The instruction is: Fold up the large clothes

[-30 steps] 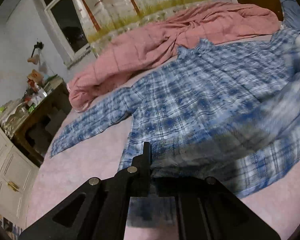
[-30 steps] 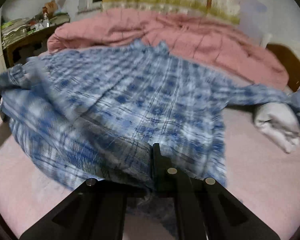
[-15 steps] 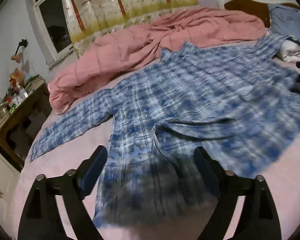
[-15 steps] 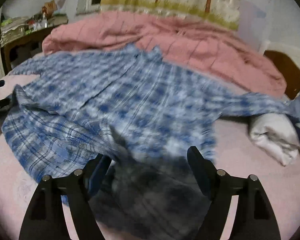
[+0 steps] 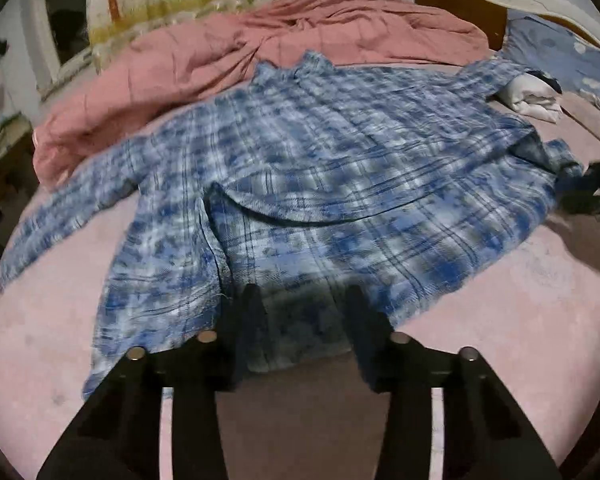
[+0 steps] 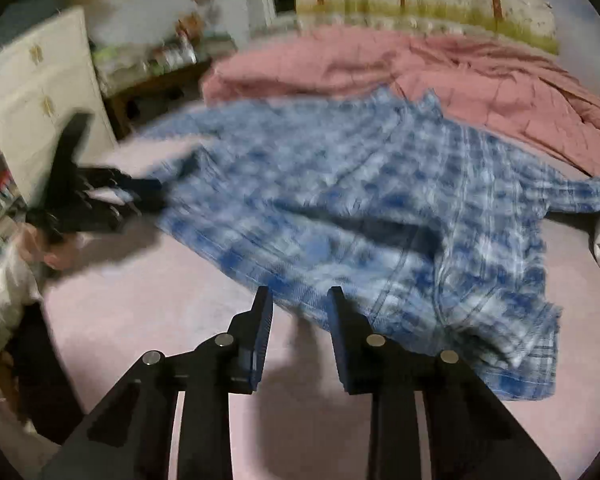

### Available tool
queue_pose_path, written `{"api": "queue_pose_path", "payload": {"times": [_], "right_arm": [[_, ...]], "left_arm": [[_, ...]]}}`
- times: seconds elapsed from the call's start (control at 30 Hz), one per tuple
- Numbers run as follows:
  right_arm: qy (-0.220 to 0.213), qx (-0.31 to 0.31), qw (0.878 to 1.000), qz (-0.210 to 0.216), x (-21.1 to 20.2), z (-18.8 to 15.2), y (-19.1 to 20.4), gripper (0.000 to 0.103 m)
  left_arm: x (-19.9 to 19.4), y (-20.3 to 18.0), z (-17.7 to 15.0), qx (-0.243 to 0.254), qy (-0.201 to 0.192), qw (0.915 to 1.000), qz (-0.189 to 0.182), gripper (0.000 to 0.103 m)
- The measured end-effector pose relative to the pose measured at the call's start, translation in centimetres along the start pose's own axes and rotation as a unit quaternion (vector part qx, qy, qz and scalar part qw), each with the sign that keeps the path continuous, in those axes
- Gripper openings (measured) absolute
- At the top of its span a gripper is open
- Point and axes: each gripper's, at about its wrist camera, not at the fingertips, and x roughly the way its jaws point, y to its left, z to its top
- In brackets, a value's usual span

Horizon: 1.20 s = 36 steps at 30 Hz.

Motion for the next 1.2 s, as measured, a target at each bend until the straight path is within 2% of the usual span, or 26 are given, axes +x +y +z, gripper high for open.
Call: {"api": "queue_pose_path", "payload": {"times": [0.07, 0.13, 0.17, 0.27, 0.33, 0.37, 0.43, 0.47, 0.53, 0.6, 0.63, 0.67, 0.73, 0.8, 0.9, 1.03, 1.1, 1.13, 1.2], "right_arm": [[0.027, 0.048, 0.997, -0.051, 1.9, -0.3, -2.1, 0.028], [0.011, 0.088, 0.993, -0.08, 1.3, -0.4, -4.4, 0.028], [-0.012, 0.106, 0.987, -0.119, 0.3, -0.4, -5.8, 0.028], [-0.039, 0.1, 0.975, -0.196, -1.2, -0.5, -7.7, 0.028], [-0.051, 0.112, 0.959, -0.255, -2.1, -0.9, -9.4, 0.028], [-0.066, 0.132, 0.948, -0.283, -3.0, -1.2, -10.5, 0.028], [-0.095, 0.161, 0.937, -0.295, -4.6, -1.2, -12.5, 0.028], [-0.108, 0.177, 0.933, -0.295, -5.5, -1.5, -13.2, 0.028], [-0.12, 0.197, 0.933, -0.277, -6.6, -1.9, -14.0, 0.028], [-0.13, 0.195, 0.944, -0.234, -7.2, -1.9, -13.1, 0.028], [-0.133, 0.186, 0.951, -0.208, -7.4, -1.8, -12.5, 0.028], [-0.132, 0.168, 0.963, -0.166, -7.3, -1.6, -11.5, 0.028], [-0.123, 0.149, 0.975, -0.112, -6.6, -1.5, -10.4, 0.028], [-0.093, 0.135, 0.984, -0.076, -5.0, -1.2, -9.2, 0.028], [-0.046, 0.12, 0.988, -0.088, -2.8, -1.2, -8.0, 0.028], [-0.007, 0.128, 0.986, -0.102, -1.3, -2.0, -8.3, 0.029], [-0.005, 0.138, 0.984, -0.109, -1.0, -2.0, -9.2, 0.029], [-0.006, 0.143, 0.983, -0.116, -1.0, -1.9, -9.7, 0.029], [-0.011, 0.144, 0.979, -0.147, -1.2, -2.0, -10.1, 0.029]], "left_arm": [[0.6, 1.1, 0.2, -0.015, -0.001, 0.9994, 0.032, 0.037], [0.4, 2.8, 0.3, -0.031, -0.012, 0.9966, 0.076, 0.037], [0.2, 3.6, 0.4, -0.036, -0.019, 0.9947, 0.095, 0.037], [-0.1, 6.7, 0.5, -0.039, -0.046, 0.9808, 0.185, 0.037], [0.2, 8.4, 0.6, -0.029, -0.057, 0.9691, 0.238, 0.037], [0.1, 9.4, 0.5, -0.033, -0.057, 0.9682, 0.242, 0.037], [-0.7, 11.2, 0.5, -0.064, -0.07, 0.9661, 0.24, 0.038], [-1.3, 11.8, 0.5, -0.079, -0.078, 0.9656, 0.235, 0.044], [-3.4, 12.5, 0.1, -0.097, -0.1, 0.9718, 0.19, 0.054], [-5.2, 11.8, -0.3, -0.085, -0.113, 0.9819, 0.126, 0.064], [-6.4, 11.0, -0.8, -0.068, -0.115, 0.9869, 0.09, 0.073], [-6.9, 10.1, -1.0, -0.05, -0.114, 0.9898, 0.068, 0.081], [-7.8, 8.2, -1.6, -0.005, -0.115, 0.9925, 0.039, 0.086], [-7.2, 6.6, -1.5, 0.016, -0.092, 0.9944, 0.049, 0.091], [-5.0, 5.0, -1.7, 0.044, -0.051, 0.9965, 0.049, 0.091], [-0.3, 6.2, -2.3, 0.017, 0.019, 0.9955, 0.091, 0.091], [0.6, 7.6, -2.0, -0.002, 0.015, 0.9908, 0.135, 0.09], [0.5, 8.6, -1.6, -0.017, -0.001, 0.9878, 0.154, 0.09], [0.0, 10.6, -0.7, -0.053, -0.035, 0.9758, 0.209, 0.09]]}}
